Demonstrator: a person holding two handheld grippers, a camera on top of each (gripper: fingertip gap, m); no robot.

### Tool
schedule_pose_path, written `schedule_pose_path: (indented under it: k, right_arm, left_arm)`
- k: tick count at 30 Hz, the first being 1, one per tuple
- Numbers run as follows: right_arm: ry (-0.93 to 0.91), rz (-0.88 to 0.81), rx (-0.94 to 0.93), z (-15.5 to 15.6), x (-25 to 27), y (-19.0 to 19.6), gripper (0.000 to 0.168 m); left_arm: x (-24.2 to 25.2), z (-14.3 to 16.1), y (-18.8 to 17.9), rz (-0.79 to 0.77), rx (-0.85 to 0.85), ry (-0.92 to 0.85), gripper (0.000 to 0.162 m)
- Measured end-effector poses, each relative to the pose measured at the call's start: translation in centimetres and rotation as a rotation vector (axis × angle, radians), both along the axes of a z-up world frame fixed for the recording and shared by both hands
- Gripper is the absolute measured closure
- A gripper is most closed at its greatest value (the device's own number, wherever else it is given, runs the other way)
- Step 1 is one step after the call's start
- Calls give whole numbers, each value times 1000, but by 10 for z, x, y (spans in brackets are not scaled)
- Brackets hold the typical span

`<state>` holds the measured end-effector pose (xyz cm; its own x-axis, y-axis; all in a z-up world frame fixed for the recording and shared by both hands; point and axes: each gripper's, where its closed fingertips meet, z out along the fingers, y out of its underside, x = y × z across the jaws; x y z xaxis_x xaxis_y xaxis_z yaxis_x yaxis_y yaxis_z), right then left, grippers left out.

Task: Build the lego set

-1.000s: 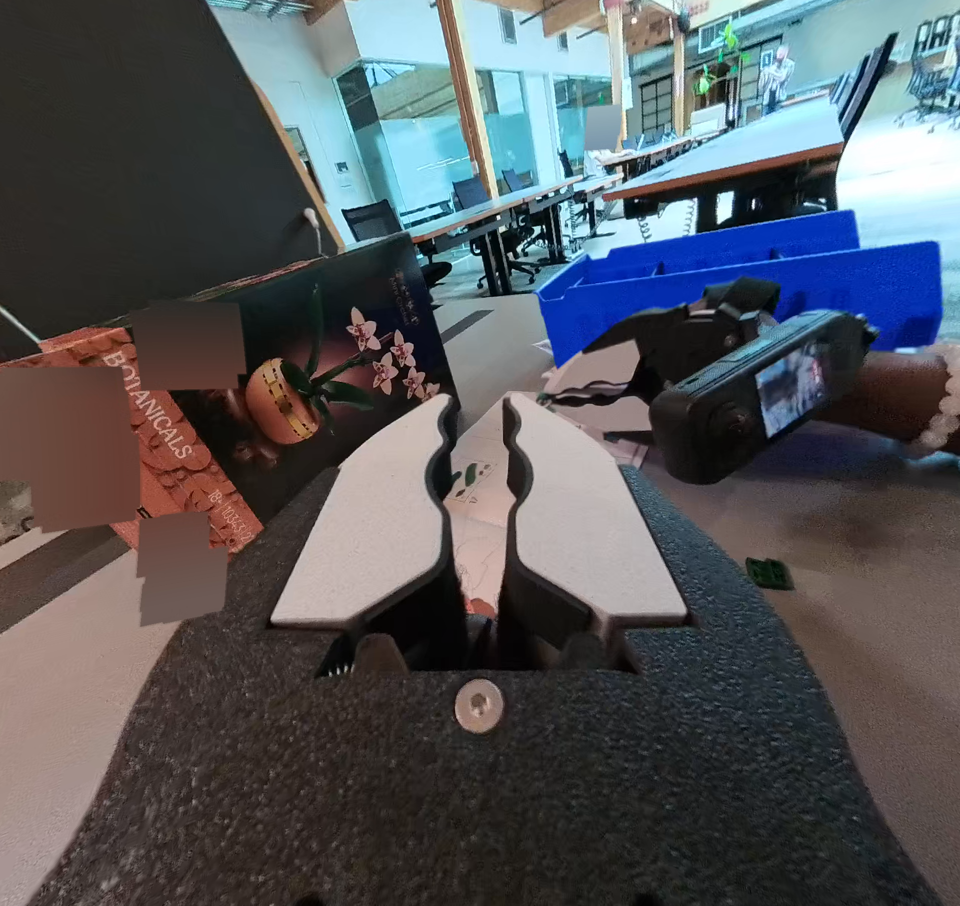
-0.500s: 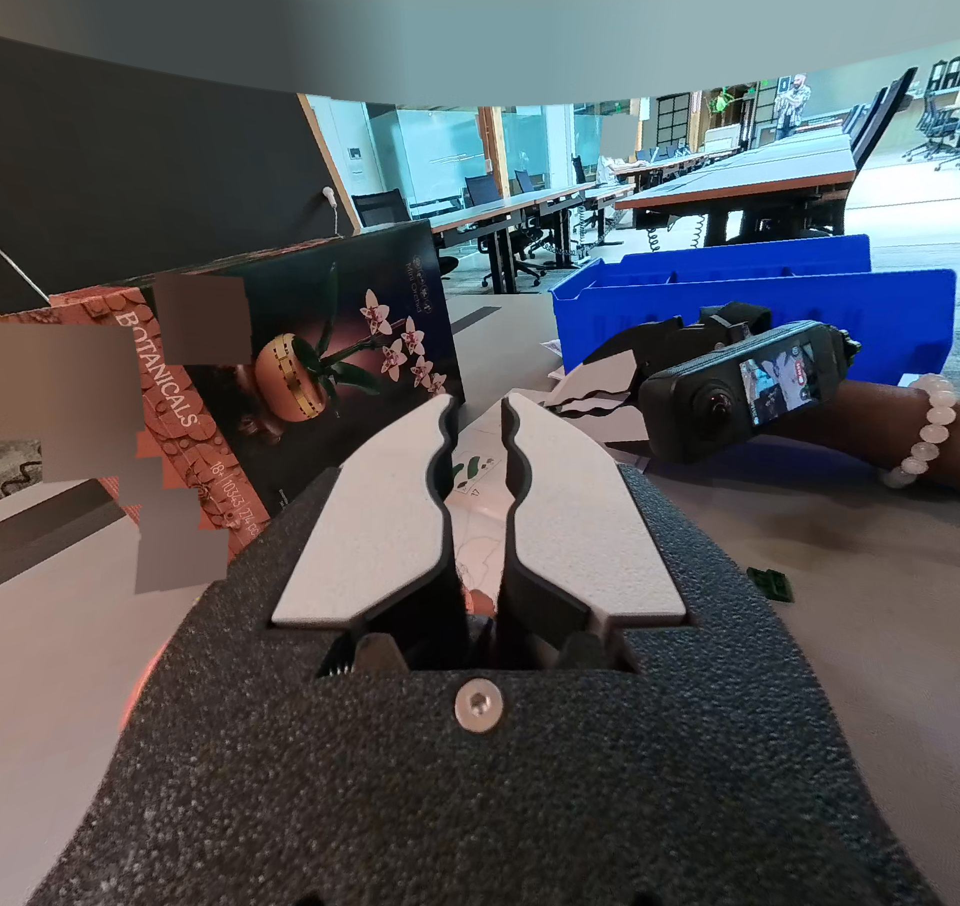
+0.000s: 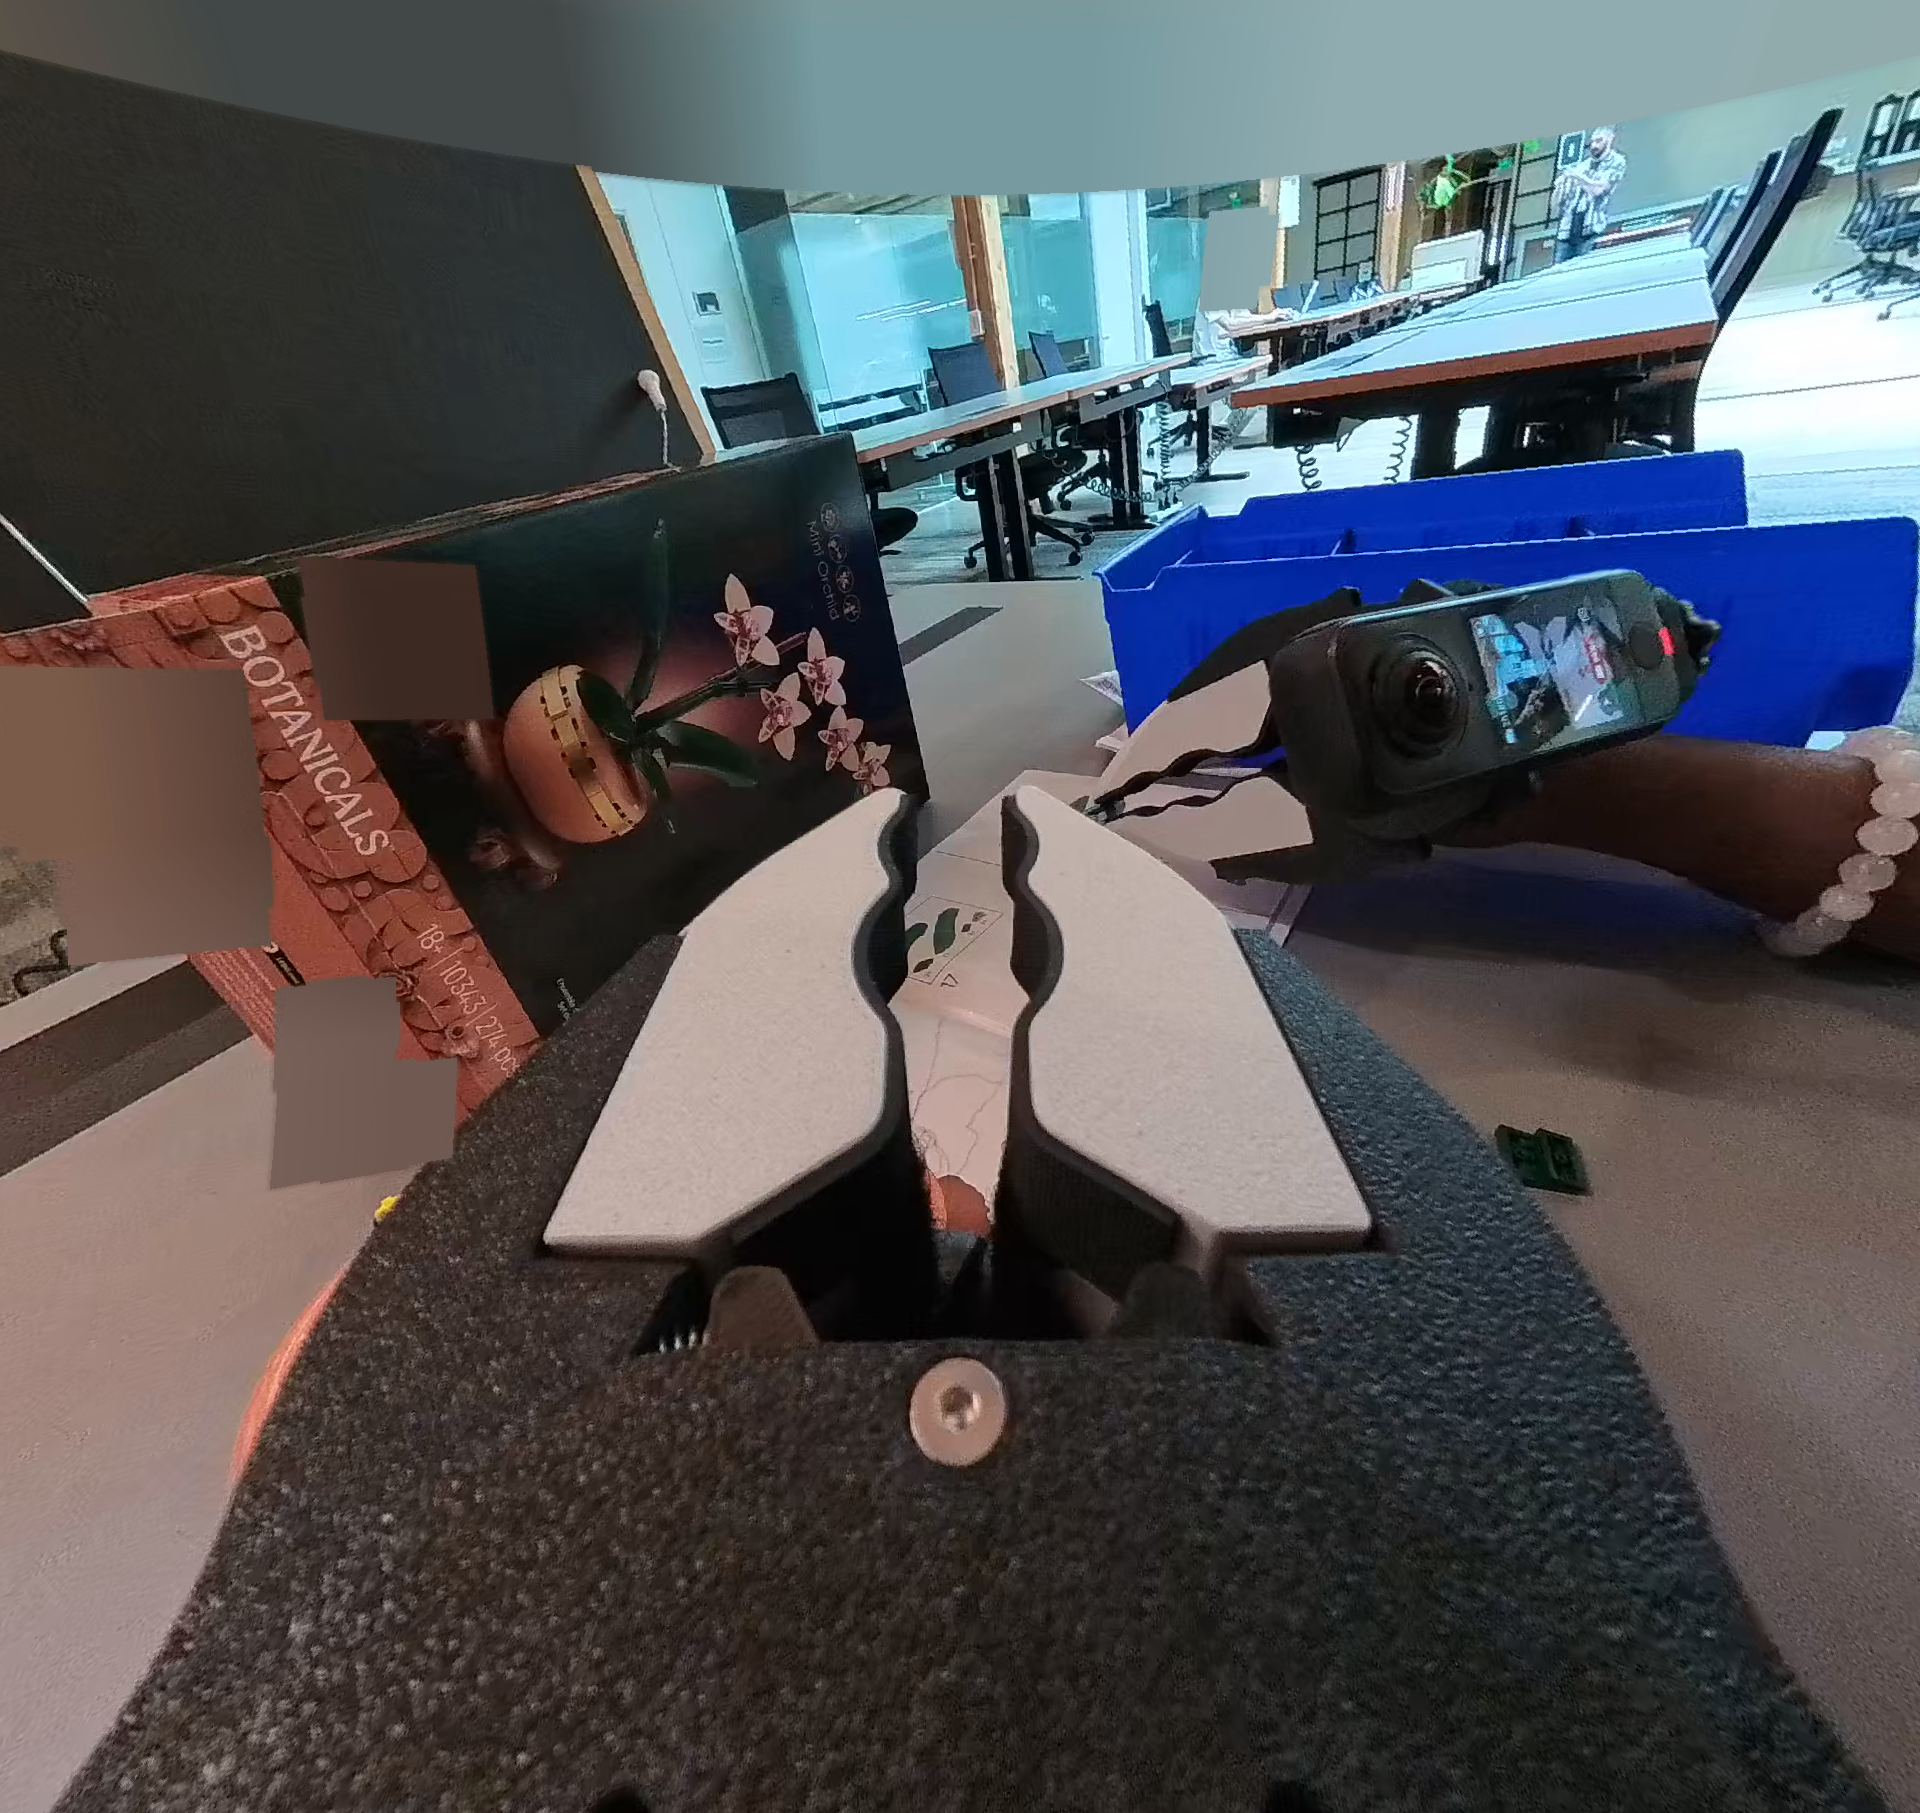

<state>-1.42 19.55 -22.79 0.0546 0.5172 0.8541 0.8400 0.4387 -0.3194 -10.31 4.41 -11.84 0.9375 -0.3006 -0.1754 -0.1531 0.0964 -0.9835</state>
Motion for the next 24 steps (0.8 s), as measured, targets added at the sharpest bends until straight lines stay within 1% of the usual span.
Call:
schedule_pose_path:
  k: [2, 4, 7, 9, 12, 14, 18, 21, 24]
  right_arm:
    - [6, 26, -20, 1, -1, -6, 161]
    - [40, 80, -86, 6, -5, -18, 161]
    - [39, 262, -228, 15, -15, -55, 161]
    - [20, 409, -326, 22, -20, -87, 161]
    - [5, 564, -392, 40, -22, -124, 161]
    - [-8, 636, -418, 51, -22, -142, 161]
    - [-51, 708, -397, 63, -21, -164, 161]
    - [-75, 722, -367, 68, -19, -173, 161]
    - [-78, 727, -357, 71, -16, -178, 161]
  left_arm:
    - [1, -2, 0, -7, -9, 5, 147]
    - [4, -7, 0, -35, -31, 24, 147]
    - [23, -20, -3, -125, -80, 107, 142]
    - [34, -27, -5, -153, -73, 216, 140]
    - [41, -36, -5, -151, -65, 350, 137]
    - [46, -39, -7, -177, -63, 375, 139]
    - [59, -40, -13, -243, -40, 420, 141]
    - [66, -47, -15, -260, -38, 487, 142]
    - [75, -45, -19, -291, -8, 492, 144]
